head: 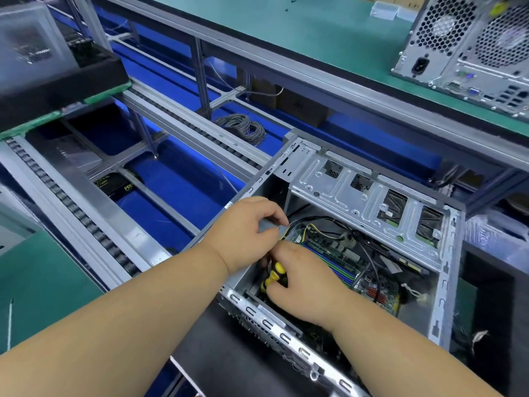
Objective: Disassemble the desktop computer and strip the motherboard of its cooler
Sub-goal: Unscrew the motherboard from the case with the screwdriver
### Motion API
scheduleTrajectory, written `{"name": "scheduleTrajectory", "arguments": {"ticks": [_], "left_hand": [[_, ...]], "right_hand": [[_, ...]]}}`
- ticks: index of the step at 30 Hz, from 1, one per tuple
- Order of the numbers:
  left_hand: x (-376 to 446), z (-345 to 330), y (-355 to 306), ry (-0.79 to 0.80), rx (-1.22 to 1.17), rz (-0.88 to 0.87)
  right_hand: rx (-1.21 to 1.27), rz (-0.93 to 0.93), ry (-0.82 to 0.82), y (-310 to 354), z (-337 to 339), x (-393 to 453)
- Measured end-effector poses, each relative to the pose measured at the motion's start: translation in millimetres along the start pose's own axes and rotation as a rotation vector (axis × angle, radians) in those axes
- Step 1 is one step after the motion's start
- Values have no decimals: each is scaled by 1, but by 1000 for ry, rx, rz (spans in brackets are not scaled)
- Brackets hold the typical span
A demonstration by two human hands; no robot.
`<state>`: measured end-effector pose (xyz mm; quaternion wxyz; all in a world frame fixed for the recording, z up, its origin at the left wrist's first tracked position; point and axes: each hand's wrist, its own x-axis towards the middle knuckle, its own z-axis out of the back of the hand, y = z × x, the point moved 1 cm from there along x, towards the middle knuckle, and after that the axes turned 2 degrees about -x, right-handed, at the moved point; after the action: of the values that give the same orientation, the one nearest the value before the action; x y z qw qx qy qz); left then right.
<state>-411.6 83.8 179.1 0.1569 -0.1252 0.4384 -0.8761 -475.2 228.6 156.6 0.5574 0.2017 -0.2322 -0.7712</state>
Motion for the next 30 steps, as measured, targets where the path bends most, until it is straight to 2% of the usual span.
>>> {"name": "scheduleTrajectory", "arguments": {"ticks": [5,8,12,15,18,26,30], "left_hand": [[0,-1,0,-4,-6,2],[0,-2,2,-11,-15,-2],[2,-2,4,-14,-20,-3],[2,-2,4,-8,-25,-11],[2,-2,4,-9,-25,-20],[2,-2,4,-9,-28,-11],[1,-2,5,-7,-20,-16]], "right_hand": [[-90,-68,-50,-3,-1,0],[-51,-119,-45,-6,0,1],[48,-101,1,-6,2,0],[20,-111,54,-8,3,0],[-69,-150,26,-14,3,0],[27,-94,3,-12,1,3],[-68,-98,-32,-13,1,1]]}}
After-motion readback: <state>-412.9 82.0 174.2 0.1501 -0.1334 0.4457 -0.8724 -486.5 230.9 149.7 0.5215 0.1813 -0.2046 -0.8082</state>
